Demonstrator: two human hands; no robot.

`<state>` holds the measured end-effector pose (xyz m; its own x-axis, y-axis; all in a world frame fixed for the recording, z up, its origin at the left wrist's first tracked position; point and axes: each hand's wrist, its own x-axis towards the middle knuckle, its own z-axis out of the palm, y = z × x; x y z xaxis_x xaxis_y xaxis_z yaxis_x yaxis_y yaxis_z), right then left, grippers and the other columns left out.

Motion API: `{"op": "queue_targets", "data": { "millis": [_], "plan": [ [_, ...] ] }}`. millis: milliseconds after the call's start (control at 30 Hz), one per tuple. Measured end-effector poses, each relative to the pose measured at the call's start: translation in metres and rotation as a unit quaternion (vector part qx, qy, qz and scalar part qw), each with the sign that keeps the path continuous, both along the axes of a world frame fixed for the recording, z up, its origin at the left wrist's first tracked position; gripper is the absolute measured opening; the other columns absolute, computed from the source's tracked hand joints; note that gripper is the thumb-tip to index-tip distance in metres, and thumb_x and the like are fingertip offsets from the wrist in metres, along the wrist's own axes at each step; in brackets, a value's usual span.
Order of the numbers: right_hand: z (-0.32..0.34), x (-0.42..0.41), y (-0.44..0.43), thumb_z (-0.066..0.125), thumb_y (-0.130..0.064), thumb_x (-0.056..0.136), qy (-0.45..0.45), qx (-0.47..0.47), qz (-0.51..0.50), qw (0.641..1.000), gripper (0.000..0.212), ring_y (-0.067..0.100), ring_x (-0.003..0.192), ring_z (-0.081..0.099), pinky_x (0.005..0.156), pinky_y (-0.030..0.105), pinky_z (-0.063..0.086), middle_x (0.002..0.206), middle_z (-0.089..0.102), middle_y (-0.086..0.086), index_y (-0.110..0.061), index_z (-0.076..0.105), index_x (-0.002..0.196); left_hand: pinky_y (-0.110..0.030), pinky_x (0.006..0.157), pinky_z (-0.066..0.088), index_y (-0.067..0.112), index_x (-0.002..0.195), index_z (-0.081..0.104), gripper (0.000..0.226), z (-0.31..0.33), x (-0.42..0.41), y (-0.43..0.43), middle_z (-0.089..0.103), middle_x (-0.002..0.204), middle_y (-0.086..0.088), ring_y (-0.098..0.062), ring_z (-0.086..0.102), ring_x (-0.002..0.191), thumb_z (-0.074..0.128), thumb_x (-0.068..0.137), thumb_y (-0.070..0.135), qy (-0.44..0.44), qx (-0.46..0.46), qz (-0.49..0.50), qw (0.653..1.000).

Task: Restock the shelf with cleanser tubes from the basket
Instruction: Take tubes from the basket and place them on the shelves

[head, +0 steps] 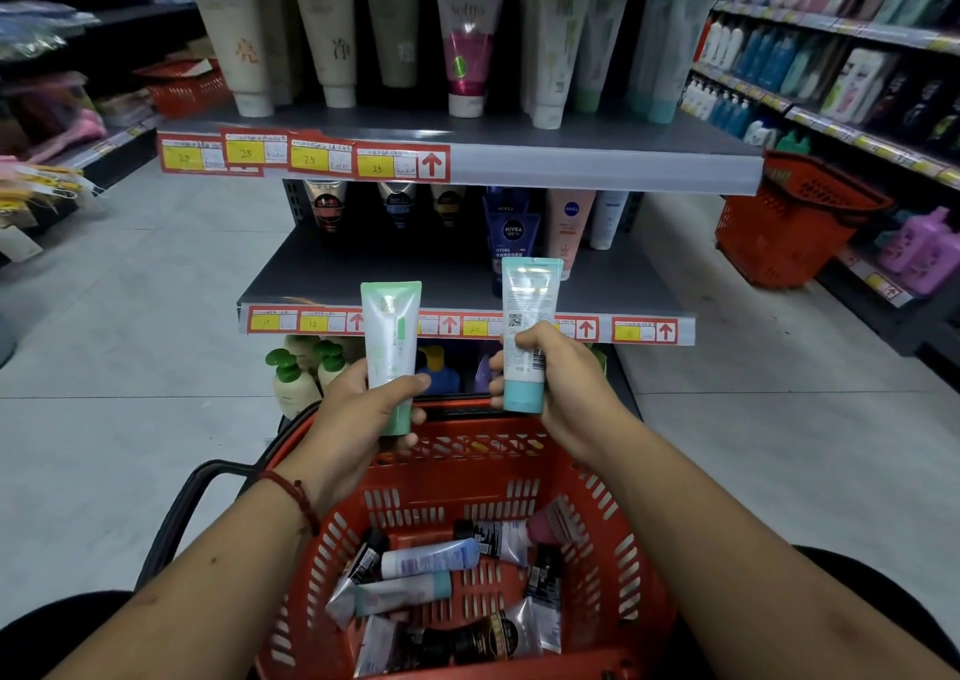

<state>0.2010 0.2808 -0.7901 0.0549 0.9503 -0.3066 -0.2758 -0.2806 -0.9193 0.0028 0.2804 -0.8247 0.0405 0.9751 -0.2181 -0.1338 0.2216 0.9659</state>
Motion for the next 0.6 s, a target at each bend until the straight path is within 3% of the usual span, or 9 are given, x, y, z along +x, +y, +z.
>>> {"op": "queue_targets", "data": {
  "millis": [233,367,467,600],
  "plan": [
    [-0.002,0.001,0.0,0.049,-0.015,0.097,0.014,0.006,0.001,1.0,0.034,0.027,0.07,0.065,0.067,0.042,0.059,0.094,0.067,0.022,0.007,0.058,0.122,-0.034,0.063,0.061,0.008,0.126,0.06,0.038,0.002,0.001,-0.001,0.07,0.109,-0.013,-0.02,0.07,0.08,0.073,0.091,0.007,-0.047,-0.001,-0.028,0.999],
    [-0.001,-0.001,-0.003,0.041,-0.018,0.1,0.045,0.004,0.018,0.999,0.038,0.03,0.073,0.064,0.069,0.044,0.059,0.096,0.065,0.023,0.007,0.056,0.124,-0.048,0.081,0.061,0.011,0.129,0.06,0.031,0.005,-0.001,-0.001,0.072,0.116,-0.015,-0.029,0.07,0.092,0.058,0.098,0.006,-0.11,-0.013,-0.041,0.993],
    [0.001,-0.004,-0.004,0.03,-0.018,0.101,0.119,0.009,0.044,0.992,0.044,0.036,0.084,0.064,0.081,0.049,0.058,0.102,0.063,0.026,0.005,0.049,0.134,-0.053,0.082,0.061,0.006,0.128,0.061,0.029,0.01,-0.002,-0.001,0.074,0.107,-0.015,-0.035,0.068,0.095,0.048,0.102,0.009,-0.16,-0.026,-0.043,0.986],
    [0.004,-0.006,-0.006,0.045,-0.009,0.104,0.144,0.035,0.073,0.986,0.029,0.043,0.102,0.067,0.095,0.059,0.055,0.117,0.062,0.029,0.004,0.053,0.129,-0.055,0.081,0.061,0.005,0.124,0.063,0.03,0.013,-0.001,-0.002,0.072,0.108,-0.019,-0.037,0.067,0.095,0.044,0.101,0.006,-0.159,-0.027,-0.047,0.986]
  ]
}}
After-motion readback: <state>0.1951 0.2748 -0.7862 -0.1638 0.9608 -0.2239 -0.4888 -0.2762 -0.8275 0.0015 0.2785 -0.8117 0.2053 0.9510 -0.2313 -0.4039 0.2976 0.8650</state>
